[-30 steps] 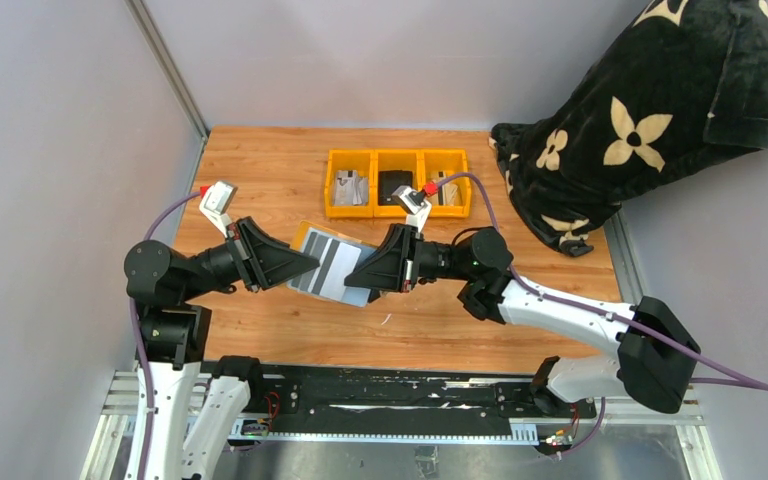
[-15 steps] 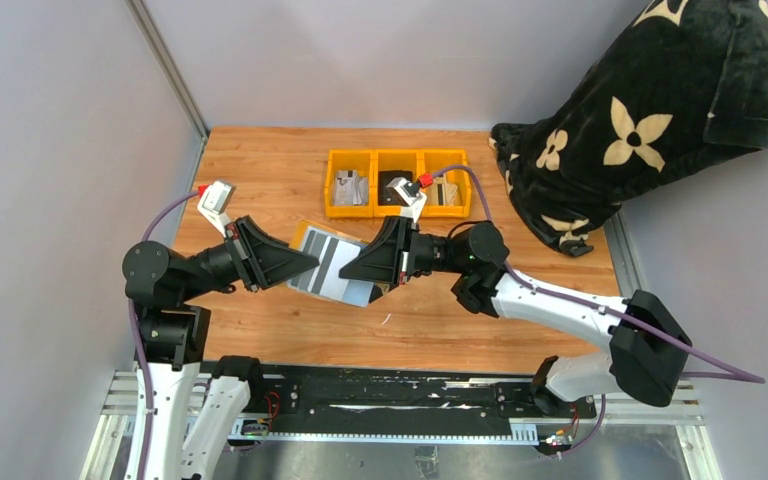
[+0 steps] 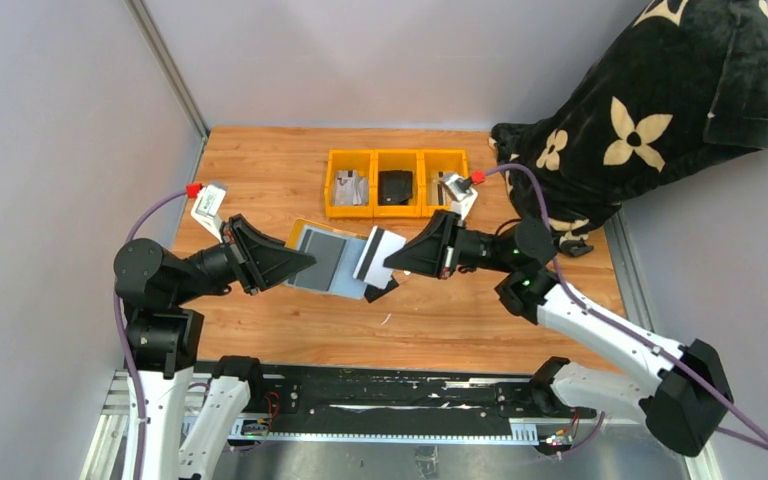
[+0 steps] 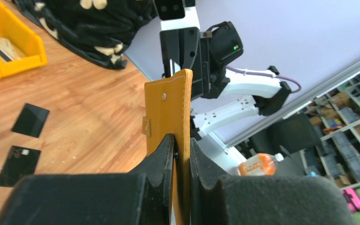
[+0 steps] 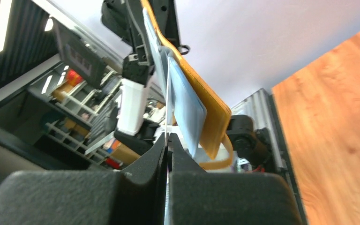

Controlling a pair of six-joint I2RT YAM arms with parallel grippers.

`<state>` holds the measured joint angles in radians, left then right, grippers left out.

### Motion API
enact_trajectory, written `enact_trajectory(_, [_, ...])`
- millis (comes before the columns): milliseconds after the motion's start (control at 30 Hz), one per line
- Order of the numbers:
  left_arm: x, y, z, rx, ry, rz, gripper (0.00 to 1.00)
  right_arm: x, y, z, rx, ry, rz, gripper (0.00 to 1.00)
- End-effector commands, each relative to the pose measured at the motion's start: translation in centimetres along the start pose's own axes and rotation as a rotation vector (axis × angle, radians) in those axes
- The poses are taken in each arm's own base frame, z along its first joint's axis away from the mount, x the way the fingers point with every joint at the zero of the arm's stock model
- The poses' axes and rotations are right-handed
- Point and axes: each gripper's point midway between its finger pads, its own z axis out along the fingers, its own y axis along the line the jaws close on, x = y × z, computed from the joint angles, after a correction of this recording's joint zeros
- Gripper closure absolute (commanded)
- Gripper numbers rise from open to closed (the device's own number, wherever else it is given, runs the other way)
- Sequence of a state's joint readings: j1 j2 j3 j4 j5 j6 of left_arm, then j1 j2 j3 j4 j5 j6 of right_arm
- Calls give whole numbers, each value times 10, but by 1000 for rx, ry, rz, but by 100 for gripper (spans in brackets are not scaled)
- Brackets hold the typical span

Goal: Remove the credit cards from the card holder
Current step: Place the credit card in the storage box.

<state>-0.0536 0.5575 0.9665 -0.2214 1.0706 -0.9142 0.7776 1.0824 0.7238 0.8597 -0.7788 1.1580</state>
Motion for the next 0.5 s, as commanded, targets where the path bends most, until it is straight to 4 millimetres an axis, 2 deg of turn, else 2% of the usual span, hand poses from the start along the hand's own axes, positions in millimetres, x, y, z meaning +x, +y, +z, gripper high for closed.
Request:
enact_trajectory(0, [-3,14,-3,-92,-13,114,100,-15,-28,-30,160,9,-49,100])
enact_trajectory(67, [-3,21,-5,-126,-21,145,100,-35,-50,-47,291,-11,-80,100])
enact_trajectory(133, [-4,23,-6,-143,-26,162,100,-59,-81,-68,487,-13,-158,100])
enact_trajectory(267, [1,24,-5,-128,-11,140,100,-100,-159,-128,941,33,-227,100])
enact_trajectory(333, [3,24,-5,-122,-1,133,100,-125,-188,-152,1083,30,-242,100])
enact_trajectory(400, [4,23,-5,-116,5,133,100,-144,-208,-163,1117,13,-211,100])
enact_trajectory(467, [4,22,-5,-113,8,136,100,-159,-223,-159,1120,13,-222,100])
